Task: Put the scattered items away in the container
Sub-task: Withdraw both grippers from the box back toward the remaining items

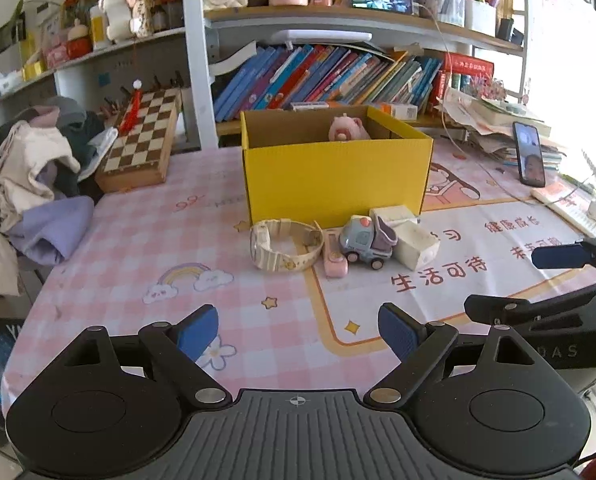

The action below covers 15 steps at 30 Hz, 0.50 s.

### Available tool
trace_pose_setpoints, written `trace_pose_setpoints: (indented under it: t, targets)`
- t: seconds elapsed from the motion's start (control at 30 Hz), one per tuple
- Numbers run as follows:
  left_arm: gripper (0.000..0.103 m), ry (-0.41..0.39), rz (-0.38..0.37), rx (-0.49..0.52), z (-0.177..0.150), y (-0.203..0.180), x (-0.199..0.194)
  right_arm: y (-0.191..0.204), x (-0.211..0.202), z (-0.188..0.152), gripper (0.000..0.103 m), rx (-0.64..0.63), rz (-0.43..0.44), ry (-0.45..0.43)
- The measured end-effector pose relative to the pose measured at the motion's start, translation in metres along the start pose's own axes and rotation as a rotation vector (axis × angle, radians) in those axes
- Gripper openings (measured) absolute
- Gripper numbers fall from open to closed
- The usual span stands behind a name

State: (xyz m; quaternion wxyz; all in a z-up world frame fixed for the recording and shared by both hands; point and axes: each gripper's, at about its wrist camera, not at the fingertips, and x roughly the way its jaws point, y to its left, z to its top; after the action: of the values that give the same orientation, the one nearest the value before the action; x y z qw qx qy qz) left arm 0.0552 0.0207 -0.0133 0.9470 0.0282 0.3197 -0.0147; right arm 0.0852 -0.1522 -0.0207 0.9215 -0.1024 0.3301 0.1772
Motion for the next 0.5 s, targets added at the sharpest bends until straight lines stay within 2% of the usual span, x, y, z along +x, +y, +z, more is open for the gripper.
trace_pose_setpoints:
  t: [0.5]
  targets:
    - [0.089,0.06,-0.02,-0.004,-0.001,0.001,0.018,-0.009,0.015,0.003,0.085,0.061,0.023,0.049]
